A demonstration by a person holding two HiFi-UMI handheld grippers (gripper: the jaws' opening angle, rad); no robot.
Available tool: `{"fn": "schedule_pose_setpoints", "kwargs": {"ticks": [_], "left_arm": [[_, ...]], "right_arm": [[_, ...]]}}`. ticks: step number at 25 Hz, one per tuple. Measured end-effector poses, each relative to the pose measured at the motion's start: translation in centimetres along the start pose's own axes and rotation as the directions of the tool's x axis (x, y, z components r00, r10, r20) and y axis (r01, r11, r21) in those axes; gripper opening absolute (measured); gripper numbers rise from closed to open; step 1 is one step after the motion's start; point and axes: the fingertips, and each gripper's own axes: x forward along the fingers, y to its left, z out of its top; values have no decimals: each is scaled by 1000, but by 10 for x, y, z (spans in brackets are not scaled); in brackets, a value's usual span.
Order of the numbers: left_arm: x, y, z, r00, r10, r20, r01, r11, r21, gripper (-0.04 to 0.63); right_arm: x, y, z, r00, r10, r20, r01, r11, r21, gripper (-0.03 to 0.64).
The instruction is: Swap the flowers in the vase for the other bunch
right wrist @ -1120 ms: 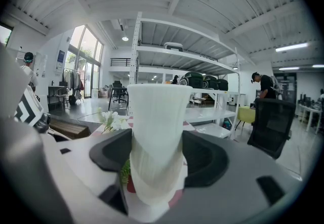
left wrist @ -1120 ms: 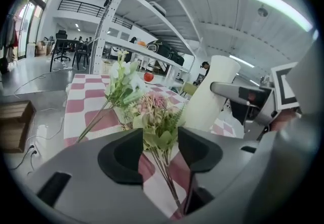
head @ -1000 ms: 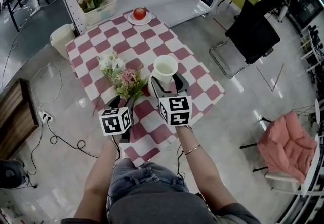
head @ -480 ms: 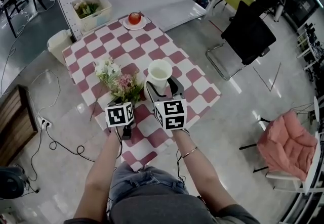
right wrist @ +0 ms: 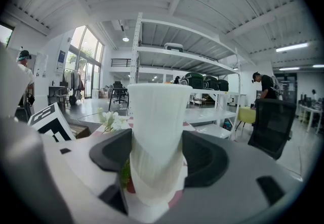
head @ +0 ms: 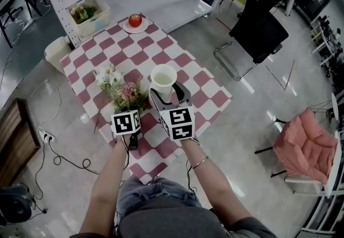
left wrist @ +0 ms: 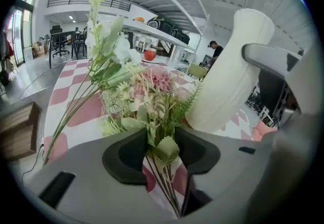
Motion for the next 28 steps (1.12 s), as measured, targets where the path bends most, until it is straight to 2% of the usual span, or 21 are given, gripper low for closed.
{"fn": "schedule_pose_setpoints", "kwargs": {"ticks": [3,4,10,21,28], "left_arm": [[0,0,2,1000,2,6,-2,1000,17,154],[-1,0,3,1000,2,8,-2,1000,19,109],[-12,1,9,999,-35,29,36,999,-11,58],[-61,-6,20,987,-70,143,81,995,-66,43],[-102,-9,27,968,-87,235,111,990,-91,40]], "right_arm": [[1,0,0,1000,-2,1,2,1000,0,316],[1,0,0,1000,-3,1,3,1000,0,316],[0,1,0,1000,-4,1,4,1000,0,316],[0,0,0,1000,-7,1,7,1000,1,316],[-2,1,-1,1000,-11,-4,11,1000,2,316]]}}
